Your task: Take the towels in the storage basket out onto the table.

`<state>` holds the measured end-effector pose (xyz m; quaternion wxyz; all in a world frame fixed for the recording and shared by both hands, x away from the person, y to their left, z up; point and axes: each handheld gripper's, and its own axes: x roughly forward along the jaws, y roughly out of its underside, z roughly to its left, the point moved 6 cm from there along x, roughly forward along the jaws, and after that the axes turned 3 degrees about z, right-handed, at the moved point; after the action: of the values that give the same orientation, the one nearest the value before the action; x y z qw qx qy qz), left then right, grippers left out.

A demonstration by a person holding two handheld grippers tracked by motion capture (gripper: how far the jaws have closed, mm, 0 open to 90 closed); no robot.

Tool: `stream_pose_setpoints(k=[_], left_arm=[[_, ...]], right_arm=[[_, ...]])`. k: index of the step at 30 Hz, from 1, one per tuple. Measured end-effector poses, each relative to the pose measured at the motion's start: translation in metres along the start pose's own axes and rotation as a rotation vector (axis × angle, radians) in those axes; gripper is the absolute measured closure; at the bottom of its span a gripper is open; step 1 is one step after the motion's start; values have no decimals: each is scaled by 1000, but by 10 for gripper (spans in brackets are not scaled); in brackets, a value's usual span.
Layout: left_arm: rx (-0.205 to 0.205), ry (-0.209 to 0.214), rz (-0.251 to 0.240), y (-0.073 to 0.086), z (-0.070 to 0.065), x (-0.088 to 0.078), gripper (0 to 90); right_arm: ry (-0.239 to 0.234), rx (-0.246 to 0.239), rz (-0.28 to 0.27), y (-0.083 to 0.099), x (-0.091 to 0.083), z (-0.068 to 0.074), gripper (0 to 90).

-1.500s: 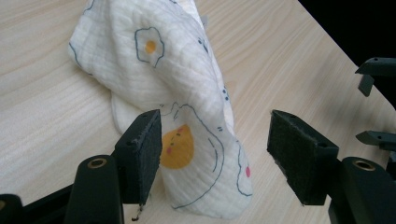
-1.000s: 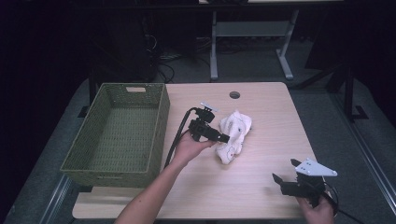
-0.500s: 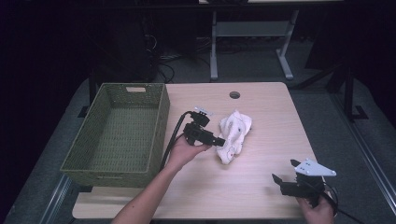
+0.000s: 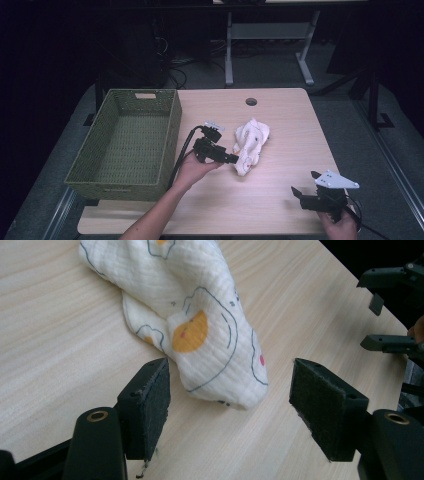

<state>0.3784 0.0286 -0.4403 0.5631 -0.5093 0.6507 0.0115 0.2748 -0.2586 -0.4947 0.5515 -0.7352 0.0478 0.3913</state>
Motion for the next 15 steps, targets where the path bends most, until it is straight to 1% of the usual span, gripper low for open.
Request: stream_pose_setpoints(k=[3, 4, 10, 11, 12, 15], left_arm=[[4, 3, -3, 6, -2, 0, 322], [11, 3, 1, 8, -2, -1, 322], [12, 6, 0, 18, -3, -3, 318], [17, 5, 0, 20, -3, -3, 318], [13, 5, -3, 21, -3, -3, 317], [21, 7, -2, 25, -4, -4, 317]], right_arm=[[0, -3, 1, 0, 0, 0, 136], [1, -5, 3, 0, 0, 0, 136], [3, -4, 9, 1, 0, 0, 136], [3, -3, 10, 1, 1, 0, 136], [4, -3, 10, 1, 1, 0, 136], [4, -4, 12, 1, 1, 1, 136]])
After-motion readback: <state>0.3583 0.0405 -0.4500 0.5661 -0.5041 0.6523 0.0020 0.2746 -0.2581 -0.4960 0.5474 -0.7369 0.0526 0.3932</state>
